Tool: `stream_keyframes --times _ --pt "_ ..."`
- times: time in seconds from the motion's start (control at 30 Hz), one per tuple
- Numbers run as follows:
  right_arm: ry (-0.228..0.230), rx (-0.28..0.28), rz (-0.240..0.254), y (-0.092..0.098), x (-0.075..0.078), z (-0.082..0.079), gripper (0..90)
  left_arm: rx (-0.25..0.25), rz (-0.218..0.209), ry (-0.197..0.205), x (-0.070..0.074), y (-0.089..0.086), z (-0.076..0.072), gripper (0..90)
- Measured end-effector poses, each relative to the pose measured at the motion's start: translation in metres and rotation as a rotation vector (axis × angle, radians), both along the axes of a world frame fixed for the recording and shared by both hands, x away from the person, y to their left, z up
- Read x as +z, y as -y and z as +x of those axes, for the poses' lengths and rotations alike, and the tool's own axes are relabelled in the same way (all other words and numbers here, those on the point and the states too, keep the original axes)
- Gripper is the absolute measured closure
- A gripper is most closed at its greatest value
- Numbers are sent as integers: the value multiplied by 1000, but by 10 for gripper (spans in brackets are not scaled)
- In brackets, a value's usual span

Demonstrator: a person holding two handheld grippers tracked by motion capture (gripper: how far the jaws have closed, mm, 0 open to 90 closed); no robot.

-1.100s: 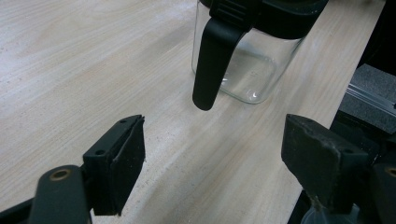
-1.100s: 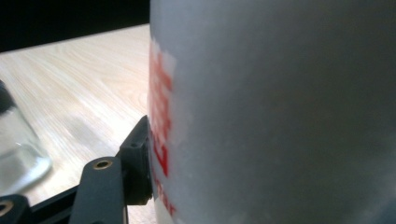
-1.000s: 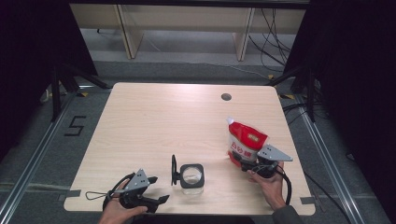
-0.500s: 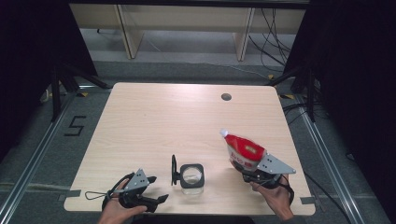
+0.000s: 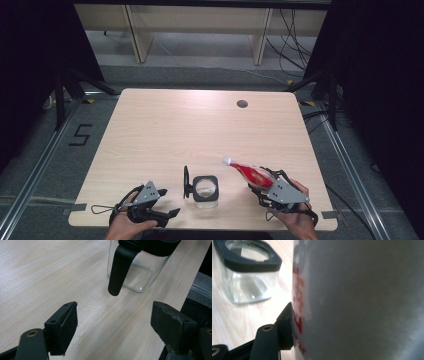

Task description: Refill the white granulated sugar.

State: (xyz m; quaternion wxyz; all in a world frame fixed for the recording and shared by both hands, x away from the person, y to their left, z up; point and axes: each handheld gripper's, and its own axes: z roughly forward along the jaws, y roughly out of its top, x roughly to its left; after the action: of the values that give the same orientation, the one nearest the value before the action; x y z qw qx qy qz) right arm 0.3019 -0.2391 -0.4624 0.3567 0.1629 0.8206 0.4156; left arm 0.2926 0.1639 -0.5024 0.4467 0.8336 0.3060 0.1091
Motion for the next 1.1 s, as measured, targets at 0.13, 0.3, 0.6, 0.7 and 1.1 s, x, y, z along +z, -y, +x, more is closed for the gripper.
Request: stream_keyframes --times 0.13,0.3,0.6,0.7,1.1 --pt "21 9 -51 -2 1 -6 389 14 -7 -9 0 0 -1 212" --pt "49 6 -127 -5 2 -16 390 12 -13 -6 0 0 -1 212" --pt "106 15 -295 -14 -2 -29 391 3 -8 2 -1 0 0 212" --pt "127 28 -329 -16 -2 -30 392 0 4 -1 0 0 0 212" --pt "258 16 -551 -25 -4 -32 393 -8 15 -1 0 0 0 212"
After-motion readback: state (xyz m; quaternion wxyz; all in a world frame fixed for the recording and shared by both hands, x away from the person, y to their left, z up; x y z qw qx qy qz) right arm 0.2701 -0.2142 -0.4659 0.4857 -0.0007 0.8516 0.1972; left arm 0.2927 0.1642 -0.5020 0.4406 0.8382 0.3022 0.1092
